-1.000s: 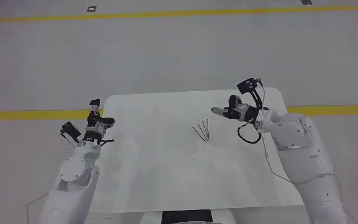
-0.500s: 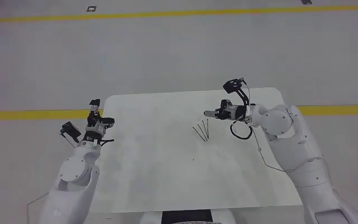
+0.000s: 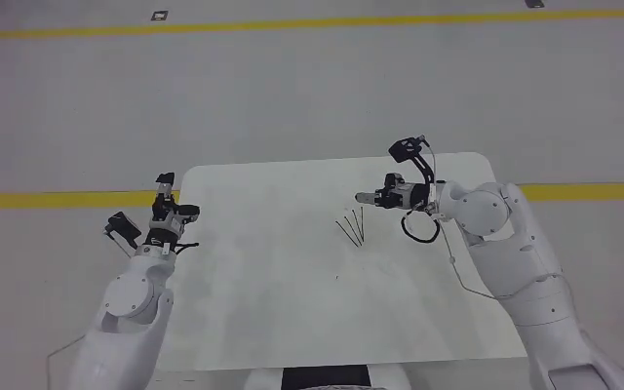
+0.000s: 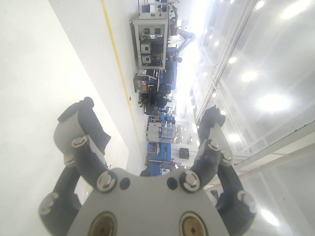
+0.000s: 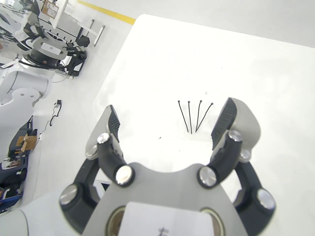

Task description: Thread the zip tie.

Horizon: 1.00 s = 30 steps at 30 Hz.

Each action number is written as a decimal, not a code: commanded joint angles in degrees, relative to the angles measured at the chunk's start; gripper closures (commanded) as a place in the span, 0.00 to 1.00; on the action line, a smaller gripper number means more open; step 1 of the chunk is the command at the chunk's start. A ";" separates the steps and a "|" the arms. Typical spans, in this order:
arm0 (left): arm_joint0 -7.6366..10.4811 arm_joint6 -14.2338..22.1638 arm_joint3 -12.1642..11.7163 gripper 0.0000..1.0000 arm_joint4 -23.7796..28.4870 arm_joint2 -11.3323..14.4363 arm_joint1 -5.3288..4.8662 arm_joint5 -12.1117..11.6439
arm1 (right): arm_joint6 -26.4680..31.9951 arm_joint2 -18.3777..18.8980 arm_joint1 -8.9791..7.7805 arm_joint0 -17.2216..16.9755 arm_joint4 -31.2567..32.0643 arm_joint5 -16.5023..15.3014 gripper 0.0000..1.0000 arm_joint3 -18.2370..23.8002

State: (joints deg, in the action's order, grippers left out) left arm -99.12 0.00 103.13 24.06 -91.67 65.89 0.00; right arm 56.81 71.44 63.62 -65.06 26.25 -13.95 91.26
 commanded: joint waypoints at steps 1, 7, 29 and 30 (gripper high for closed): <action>0.00 0.00 0.00 0.00 0.00 0.00 0.00 0.00 | 0.01 -0.01 0.00 0.01 -0.01 0.00 0.00 -0.01; 0.00 0.00 0.00 0.00 0.00 0.00 0.00 0.00 | 1.65 -2.11 0.04 1.47 3.03 -1.54 0.00 0.09; 0.00 0.00 0.00 0.00 0.00 0.00 0.00 0.00 | 13.32 -19.94 3.52 16.44 1.18 -5.53 0.00 -13.73; 0.00 0.00 0.00 0.00 0.00 0.00 0.00 0.00 | 13.32 -19.94 3.52 16.44 1.18 -5.53 0.00 -13.73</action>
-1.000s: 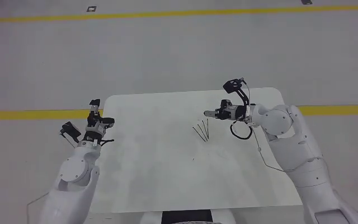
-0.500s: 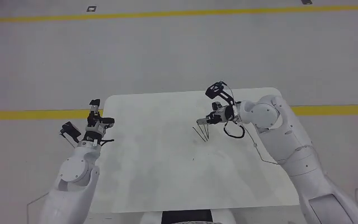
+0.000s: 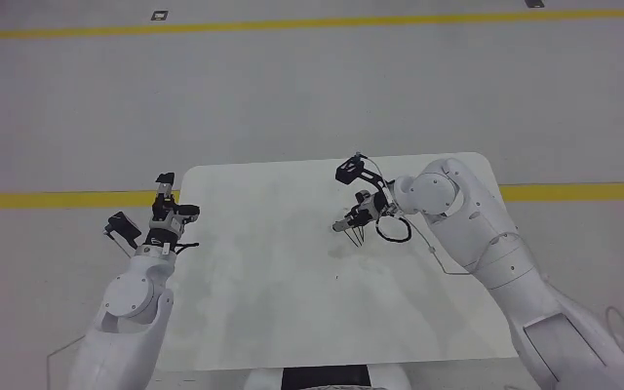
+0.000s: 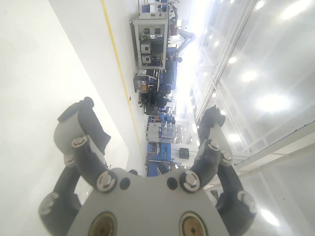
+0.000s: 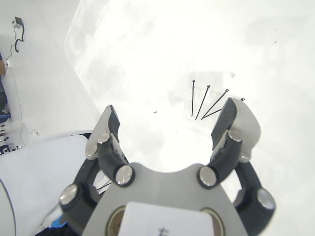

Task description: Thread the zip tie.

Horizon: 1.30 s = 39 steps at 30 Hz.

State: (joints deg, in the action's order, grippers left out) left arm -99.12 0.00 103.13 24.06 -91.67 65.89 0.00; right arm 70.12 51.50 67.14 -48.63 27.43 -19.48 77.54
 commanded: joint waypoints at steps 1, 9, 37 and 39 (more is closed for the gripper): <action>0.00 0.00 0.00 0.00 0.00 0.00 0.00 0.00 | 0.00 -0.01 0.00 0.00 0.00 0.00 0.00 -0.01; 0.00 0.00 0.00 0.00 0.00 0.00 0.00 0.00 | 0.00 -0.01 0.00 0.00 0.00 0.00 0.00 -0.01; 0.00 0.00 0.00 0.00 0.00 0.00 0.00 0.00 | 5.83 -8.26 2.41 3.85 1.49 7.07 0.00 -6.59; 0.00 0.00 0.00 0.00 0.00 0.00 0.00 0.00 | 5.83 -8.26 2.41 3.85 1.49 7.07 0.00 -6.59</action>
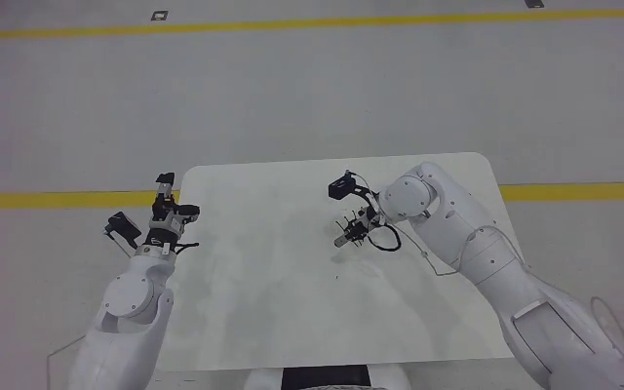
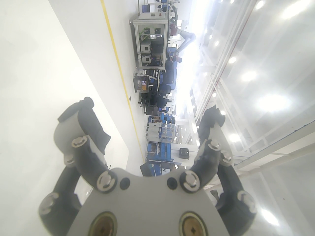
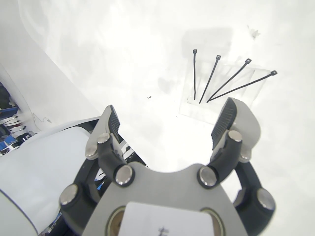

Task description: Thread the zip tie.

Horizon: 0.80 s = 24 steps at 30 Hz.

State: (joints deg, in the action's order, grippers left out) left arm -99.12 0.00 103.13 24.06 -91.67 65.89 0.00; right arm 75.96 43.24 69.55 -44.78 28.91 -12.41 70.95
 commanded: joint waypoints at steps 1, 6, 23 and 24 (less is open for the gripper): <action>0.00 0.00 0.00 0.00 0.00 0.00 0.00 0.00 | -0.01 0.00 0.00 0.00 0.01 0.00 0.00 0.00; 0.00 0.00 0.00 0.00 0.00 0.00 0.00 0.00 | -1.75 -0.05 -0.02 -0.35 1.04 0.40 0.00 -0.27; 0.00 0.00 0.00 0.00 0.00 0.00 0.00 0.00 | -7.93 -4.31 2.07 1.22 1.74 -1.65 0.00 -5.28; 0.00 0.00 0.00 0.00 0.00 0.00 0.00 0.00 | -7.93 -4.31 2.07 1.22 1.74 -1.65 0.00 -5.28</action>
State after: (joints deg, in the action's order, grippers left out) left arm -99.12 0.00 103.13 24.06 -91.67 65.89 0.00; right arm 67.99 38.91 71.63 -43.54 30.69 -14.04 65.64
